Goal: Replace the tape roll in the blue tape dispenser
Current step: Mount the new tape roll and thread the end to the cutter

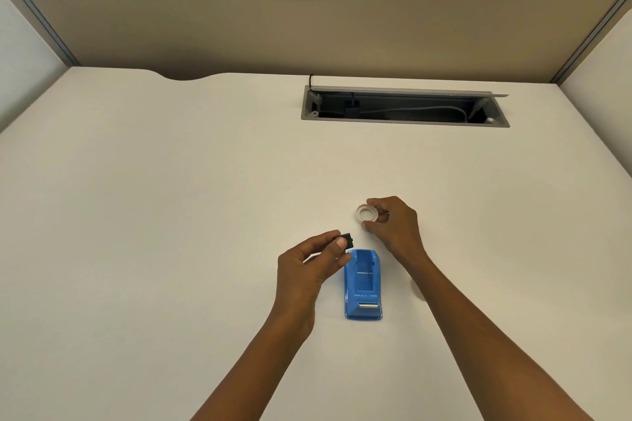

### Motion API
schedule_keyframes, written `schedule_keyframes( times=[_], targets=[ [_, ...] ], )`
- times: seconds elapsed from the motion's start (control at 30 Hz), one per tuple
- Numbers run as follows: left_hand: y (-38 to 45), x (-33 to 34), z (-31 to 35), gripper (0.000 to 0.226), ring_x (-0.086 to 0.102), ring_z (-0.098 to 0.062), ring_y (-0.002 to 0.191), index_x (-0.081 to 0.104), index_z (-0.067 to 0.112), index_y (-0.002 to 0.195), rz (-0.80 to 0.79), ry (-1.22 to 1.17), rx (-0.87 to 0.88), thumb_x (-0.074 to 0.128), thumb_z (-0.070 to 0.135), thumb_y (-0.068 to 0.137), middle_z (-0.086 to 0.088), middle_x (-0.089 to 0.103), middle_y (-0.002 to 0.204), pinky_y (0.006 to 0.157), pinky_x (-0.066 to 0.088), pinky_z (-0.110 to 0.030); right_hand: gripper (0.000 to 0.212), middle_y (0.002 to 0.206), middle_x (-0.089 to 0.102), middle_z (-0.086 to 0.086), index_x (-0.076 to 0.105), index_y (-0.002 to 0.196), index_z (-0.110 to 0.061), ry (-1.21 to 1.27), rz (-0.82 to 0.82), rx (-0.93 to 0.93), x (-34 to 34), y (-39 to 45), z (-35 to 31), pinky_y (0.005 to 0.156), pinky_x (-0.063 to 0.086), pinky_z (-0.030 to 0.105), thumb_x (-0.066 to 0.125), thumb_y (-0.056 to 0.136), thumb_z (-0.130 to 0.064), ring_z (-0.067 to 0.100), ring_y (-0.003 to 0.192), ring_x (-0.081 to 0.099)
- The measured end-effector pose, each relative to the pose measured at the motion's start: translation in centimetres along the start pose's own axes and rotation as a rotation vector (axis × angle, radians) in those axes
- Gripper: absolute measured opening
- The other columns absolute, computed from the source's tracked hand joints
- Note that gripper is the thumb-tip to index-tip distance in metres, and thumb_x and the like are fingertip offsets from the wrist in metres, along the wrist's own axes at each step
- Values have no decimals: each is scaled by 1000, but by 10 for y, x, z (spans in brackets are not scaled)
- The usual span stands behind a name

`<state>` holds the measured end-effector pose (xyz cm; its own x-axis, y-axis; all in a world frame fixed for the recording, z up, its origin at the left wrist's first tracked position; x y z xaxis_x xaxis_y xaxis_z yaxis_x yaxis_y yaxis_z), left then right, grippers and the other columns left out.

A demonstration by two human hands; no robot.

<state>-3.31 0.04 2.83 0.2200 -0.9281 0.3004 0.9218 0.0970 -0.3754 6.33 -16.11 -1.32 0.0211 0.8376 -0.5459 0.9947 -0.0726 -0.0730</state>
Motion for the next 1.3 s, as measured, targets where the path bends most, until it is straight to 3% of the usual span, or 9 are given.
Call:
schedule_keyframes(
  times=[0.23, 0.37, 0.6, 0.7, 0.8, 0.93, 1.03, 1.17, 1.3],
  targets=[
    [0, 0, 0, 13, 72, -16, 88, 75, 22, 86, 11, -11, -7, 74, 20, 74, 3, 77, 89, 69, 56, -18, 48, 118, 60, 14, 60, 119, -8, -28, -62, -33, -7, 0, -3, 81, 45, 22, 74, 73, -3, 19, 96, 58],
    [1, -2, -1, 15, 71, -18, 89, 75, 22, 89, 27, 4, -22, 75, 21, 74, 2, 76, 92, 73, 58, -23, 40, 114, 64, 9, 65, 113, -14, -75, -80, -14, -35, -10, -2, 78, 43, 22, 75, 74, -10, 16, 91, 57],
    [-1, -1, -4, 16, 72, -17, 88, 74, 24, 90, 0, -15, -15, 73, 17, 76, -5, 75, 95, 72, 58, -24, 44, 121, 55, 6, 64, 113, -24, -464, -180, 142, -69, -59, 21, 93, 46, 40, 76, 72, -36, 27, 115, 50],
    [-3, 1, -5, 20, 71, -19, 91, 73, 22, 95, -49, -10, 10, 73, 17, 76, -7, 74, 95, 76, 58, -26, 50, 121, 48, 0, 61, 115, -31, -481, -210, 151, -67, -81, 31, 82, 43, 31, 78, 69, -36, 21, 114, 44],
    [-7, 2, -6, 20, 70, -19, 93, 73, 21, 95, -77, -15, 7, 73, 15, 76, -4, 75, 96, 76, 56, -23, 48, 120, 44, -1, 62, 114, -28, -463, -194, 126, -64, -92, 37, 80, 37, 25, 79, 70, -22, 20, 112, 44],
    [-9, 1, -8, 21, 71, -19, 92, 73, 23, 97, -107, 3, -4, 73, 15, 77, 0, 75, 97, 77, 56, -21, 45, 110, 51, 2, 65, 110, -23, -308, -163, 105, -70, -95, 31, 83, 43, 26, 78, 69, -10, 25, 105, 55],
    [-12, 3, -7, 24, 70, -18, 95, 72, 24, 100, -153, 8, -6, 73, 17, 77, 1, 75, 100, 80, 55, -19, 46, 113, 60, 0, 66, 110, -23, -31, -138, 96, -76, -97, 13, 83, 53, 30, 79, 69, -7, 21, 101, 61],
    [-14, 5, -7, 26, 71, -17, 93, 71, 26, 103, -188, 41, -5, 72, 18, 78, 2, 75, 102, 80, 54, -18, 45, 107, 68, -8, 67, 105, -33, 288, -224, 77, -75, -100, -16, 71, 54, 18, 79, 69, -9, 10, 97, 66],
    [-17, 7, -6, 28, 72, -16, 89, 71, 27, 101, -191, 90, 4, 75, 21, 74, 4, 75, 100, 81, 56, -21, 45, 107, 70, -10, 67, 107, -32, 406, -291, 31, -70, -100, -33, 73, 54, 19, 78, 70, -9, 10, 97, 67]
  ],
)
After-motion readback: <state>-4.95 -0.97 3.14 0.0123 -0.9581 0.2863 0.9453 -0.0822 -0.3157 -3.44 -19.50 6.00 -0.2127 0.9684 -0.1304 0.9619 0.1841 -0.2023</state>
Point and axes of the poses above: each hand's wrist, its own y-axis towards the middle knuckle, its own x-axis out of the palm, z = x × y, the point moved 2 cm from there along y, towards the middle knuckle
